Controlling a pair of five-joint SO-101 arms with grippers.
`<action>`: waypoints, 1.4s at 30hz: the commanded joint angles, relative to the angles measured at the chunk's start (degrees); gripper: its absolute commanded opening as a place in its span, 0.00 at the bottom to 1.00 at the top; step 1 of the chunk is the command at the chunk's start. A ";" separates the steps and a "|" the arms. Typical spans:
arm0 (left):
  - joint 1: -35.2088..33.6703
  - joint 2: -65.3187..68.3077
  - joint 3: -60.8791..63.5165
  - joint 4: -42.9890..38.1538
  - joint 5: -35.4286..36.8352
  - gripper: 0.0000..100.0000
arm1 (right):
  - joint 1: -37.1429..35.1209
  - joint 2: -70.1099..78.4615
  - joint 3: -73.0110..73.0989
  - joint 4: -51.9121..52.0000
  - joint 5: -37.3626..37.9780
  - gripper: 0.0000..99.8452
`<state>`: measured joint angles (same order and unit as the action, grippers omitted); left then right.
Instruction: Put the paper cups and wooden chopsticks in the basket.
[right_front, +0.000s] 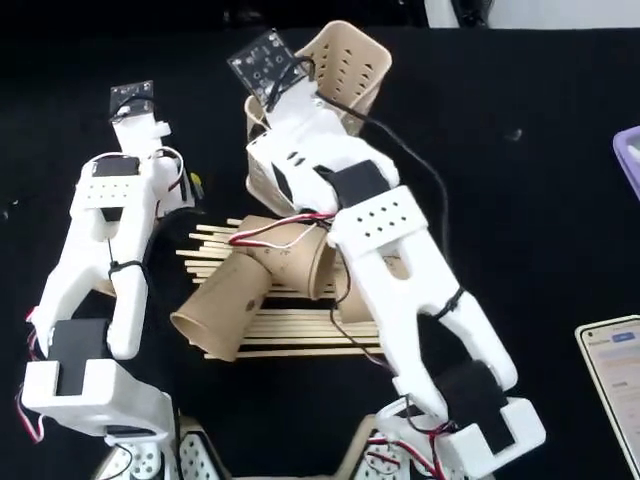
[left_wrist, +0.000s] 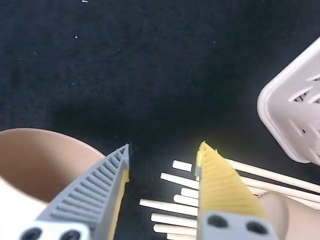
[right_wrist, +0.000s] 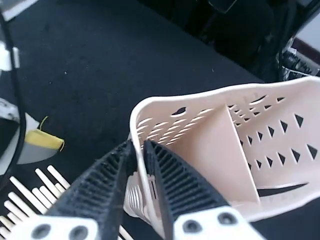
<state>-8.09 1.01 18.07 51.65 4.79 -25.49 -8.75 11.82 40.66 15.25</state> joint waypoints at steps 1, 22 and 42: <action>0.13 -1.14 -0.84 0.35 0.44 0.22 | -0.35 -0.66 -3.91 2.73 -1.93 0.04; 0.48 -2.02 -24.22 20.31 3.96 0.22 | 8.00 -1.19 -29.93 24.70 -9.85 0.21; 16.75 24.00 -81.54 47.12 19.52 0.27 | 33.76 4.00 -17.36 21.89 -11.78 0.21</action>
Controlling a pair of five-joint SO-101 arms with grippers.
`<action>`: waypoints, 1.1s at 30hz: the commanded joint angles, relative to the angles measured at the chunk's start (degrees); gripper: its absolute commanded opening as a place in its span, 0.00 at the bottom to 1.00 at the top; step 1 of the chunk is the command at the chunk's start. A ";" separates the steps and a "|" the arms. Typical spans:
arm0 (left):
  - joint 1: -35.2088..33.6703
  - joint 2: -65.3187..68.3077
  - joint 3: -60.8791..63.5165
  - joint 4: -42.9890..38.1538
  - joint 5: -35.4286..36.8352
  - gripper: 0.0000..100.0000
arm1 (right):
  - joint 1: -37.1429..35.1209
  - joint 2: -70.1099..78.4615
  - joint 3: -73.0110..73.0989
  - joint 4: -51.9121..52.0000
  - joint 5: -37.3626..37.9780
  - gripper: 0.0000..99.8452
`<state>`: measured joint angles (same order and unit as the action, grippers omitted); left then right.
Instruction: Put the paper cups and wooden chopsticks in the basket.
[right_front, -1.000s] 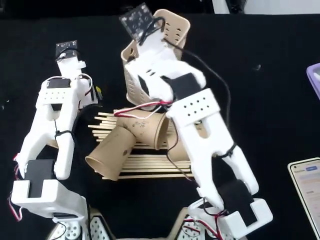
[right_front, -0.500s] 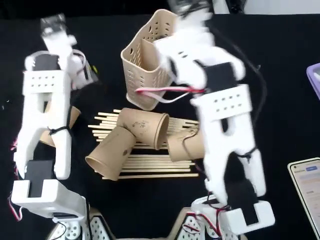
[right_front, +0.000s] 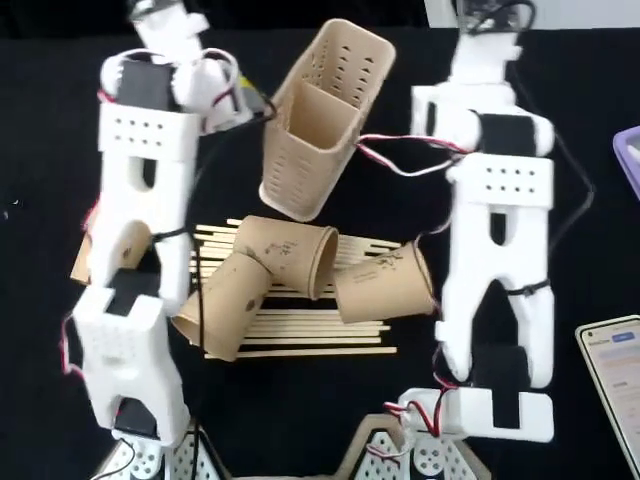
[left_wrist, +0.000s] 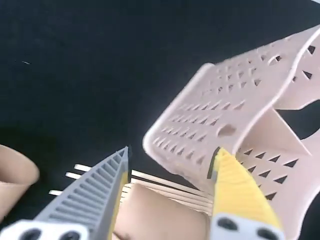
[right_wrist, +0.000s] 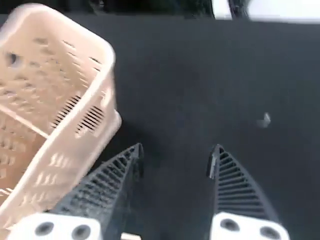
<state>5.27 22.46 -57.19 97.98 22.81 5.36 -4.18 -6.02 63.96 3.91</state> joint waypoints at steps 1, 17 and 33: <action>3.82 3.43 -6.73 0.62 1.49 0.27 | 3.60 -0.57 1.10 -1.41 -0.44 0.21; 3.74 4.75 -22.46 2.90 1.32 0.27 | 5.45 -1.45 4.44 -1.49 1.58 0.21; 4.09 5.10 -2.86 2.81 1.23 0.27 | 7.82 -18.51 14.29 -1.49 1.67 0.21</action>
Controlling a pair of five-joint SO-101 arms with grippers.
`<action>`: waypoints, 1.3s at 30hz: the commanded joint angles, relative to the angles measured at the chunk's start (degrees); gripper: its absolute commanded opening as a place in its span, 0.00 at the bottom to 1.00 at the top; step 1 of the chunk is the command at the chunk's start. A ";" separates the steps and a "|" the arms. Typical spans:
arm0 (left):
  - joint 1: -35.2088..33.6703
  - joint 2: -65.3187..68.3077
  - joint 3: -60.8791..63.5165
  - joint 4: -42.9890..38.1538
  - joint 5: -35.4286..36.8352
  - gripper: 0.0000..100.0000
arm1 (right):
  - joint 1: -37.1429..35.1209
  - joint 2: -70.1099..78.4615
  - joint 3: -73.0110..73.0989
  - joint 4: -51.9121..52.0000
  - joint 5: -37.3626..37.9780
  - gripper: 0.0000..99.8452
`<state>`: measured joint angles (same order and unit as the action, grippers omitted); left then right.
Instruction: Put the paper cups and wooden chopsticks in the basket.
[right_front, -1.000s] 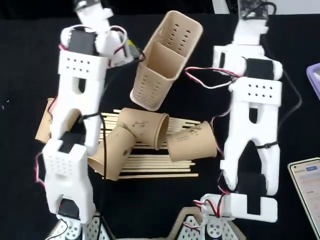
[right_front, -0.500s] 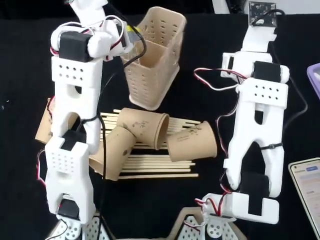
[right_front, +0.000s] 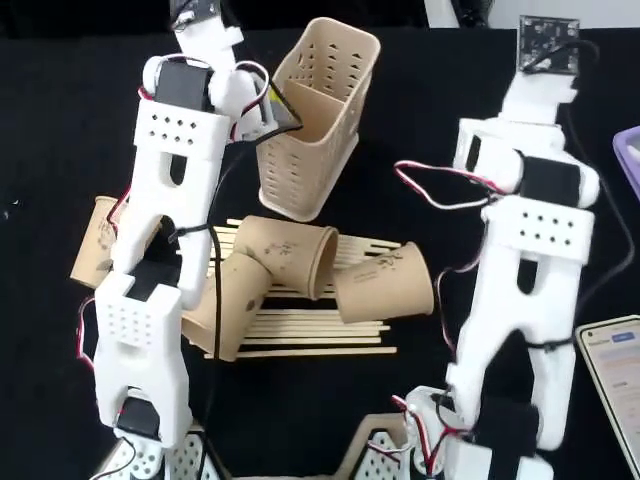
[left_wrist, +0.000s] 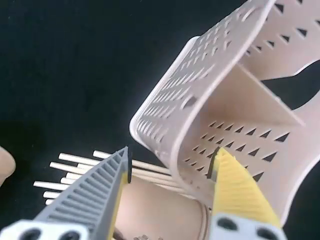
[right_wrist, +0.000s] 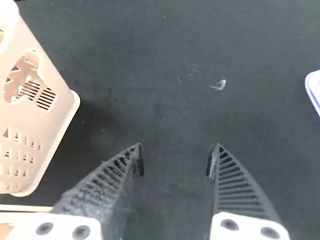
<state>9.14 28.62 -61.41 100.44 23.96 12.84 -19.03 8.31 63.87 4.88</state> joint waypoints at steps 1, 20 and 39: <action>0.40 -1.05 1.71 0.35 0.09 0.26 | 0.35 -3.74 0.22 -1.41 0.70 0.21; -6.11 -0.97 -11.65 0.09 -36.92 0.03 | -0.26 -3.74 1.36 -1.32 0.53 0.21; -10.95 -0.97 0.04 -1.05 -41.67 0.03 | -14.07 15.43 -26.95 4.22 3.43 0.22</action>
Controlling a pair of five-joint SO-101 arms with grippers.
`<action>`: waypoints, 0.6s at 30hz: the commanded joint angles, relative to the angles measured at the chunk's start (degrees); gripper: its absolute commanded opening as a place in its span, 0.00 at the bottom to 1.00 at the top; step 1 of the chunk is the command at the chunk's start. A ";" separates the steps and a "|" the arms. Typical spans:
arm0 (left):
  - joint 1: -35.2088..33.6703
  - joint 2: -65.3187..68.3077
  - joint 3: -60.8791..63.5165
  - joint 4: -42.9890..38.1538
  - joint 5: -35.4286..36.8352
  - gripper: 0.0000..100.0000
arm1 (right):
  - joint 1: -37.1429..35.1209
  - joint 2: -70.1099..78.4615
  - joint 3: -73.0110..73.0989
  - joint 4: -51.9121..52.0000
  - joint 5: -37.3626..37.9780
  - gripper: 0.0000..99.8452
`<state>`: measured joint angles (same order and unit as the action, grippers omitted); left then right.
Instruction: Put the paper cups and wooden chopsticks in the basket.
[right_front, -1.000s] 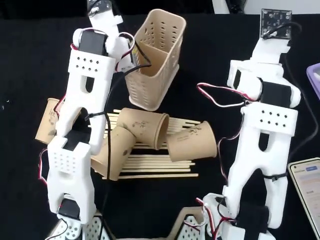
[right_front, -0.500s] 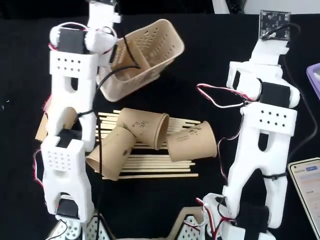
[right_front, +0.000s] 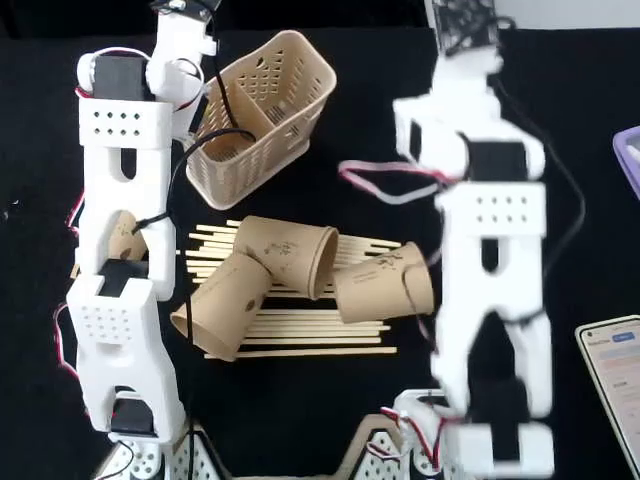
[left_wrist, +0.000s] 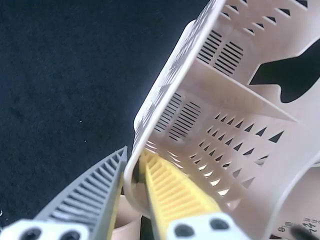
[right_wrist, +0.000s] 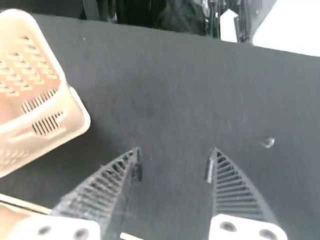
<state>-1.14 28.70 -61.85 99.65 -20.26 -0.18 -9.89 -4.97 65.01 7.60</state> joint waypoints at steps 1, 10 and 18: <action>-0.66 -1.05 0.48 -0.26 4.66 0.03 | -1.05 9.80 -18.51 5.01 0.70 0.22; -0.04 -1.14 -0.13 -0.53 11.52 0.03 | -1.05 42.59 -62.20 25.05 0.70 0.22; 1.54 -1.58 -0.13 -0.26 -8.00 0.03 | -4.04 55.08 -91.03 35.78 3.69 0.21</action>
<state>-0.88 28.70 -61.67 99.65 -22.20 -2.55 44.53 -87.52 98.86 10.33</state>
